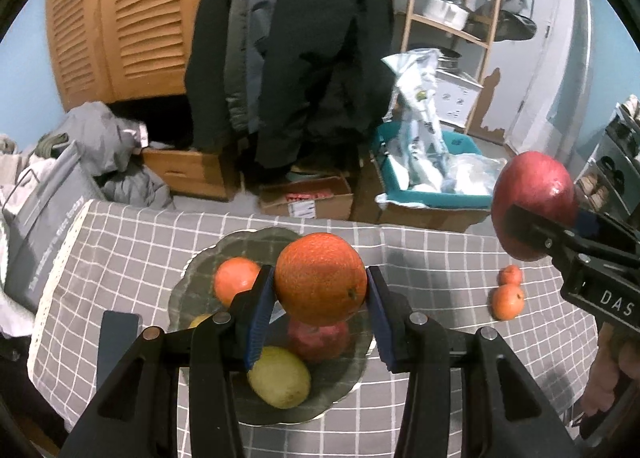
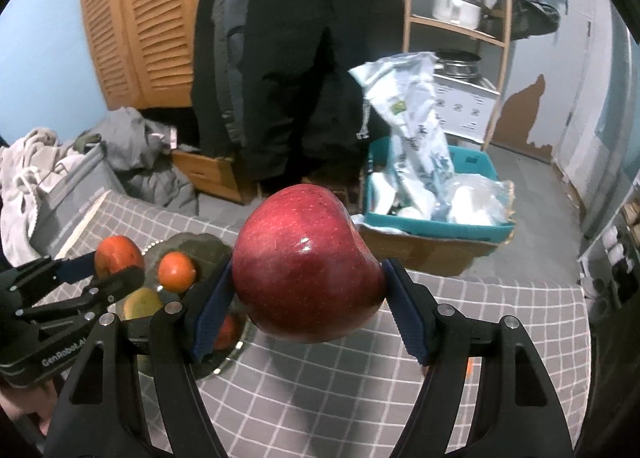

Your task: Organize fruits

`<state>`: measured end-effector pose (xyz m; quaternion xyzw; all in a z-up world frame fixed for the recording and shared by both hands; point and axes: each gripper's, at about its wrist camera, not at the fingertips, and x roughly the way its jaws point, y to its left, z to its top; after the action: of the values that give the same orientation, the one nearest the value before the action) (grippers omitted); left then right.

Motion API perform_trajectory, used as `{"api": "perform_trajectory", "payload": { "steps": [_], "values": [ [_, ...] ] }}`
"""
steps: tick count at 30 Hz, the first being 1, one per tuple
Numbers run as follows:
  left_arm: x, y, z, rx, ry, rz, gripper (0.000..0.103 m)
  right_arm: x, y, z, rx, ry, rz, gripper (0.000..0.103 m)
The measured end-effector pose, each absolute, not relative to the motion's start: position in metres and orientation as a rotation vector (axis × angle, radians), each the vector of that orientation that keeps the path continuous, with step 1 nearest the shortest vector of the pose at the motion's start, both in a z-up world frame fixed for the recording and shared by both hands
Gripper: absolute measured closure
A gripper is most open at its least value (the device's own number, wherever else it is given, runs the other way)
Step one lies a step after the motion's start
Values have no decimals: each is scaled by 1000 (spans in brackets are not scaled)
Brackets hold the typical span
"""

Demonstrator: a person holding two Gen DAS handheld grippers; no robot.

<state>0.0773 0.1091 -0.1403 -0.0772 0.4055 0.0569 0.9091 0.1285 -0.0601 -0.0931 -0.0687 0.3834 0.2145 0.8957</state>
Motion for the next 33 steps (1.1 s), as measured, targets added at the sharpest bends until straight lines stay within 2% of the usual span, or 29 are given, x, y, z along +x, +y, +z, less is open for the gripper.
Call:
{"api": "perform_trajectory", "payload": {
  "steps": [18, 33],
  "values": [
    [85, 167, -204, -258, 966, 180, 57, 136, 22, -139, -195, 887, 561, 30],
    [98, 178, -239, -307, 1054, 190, 57, 147, 41, -168, -190, 961, 576, 30]
  ]
}}
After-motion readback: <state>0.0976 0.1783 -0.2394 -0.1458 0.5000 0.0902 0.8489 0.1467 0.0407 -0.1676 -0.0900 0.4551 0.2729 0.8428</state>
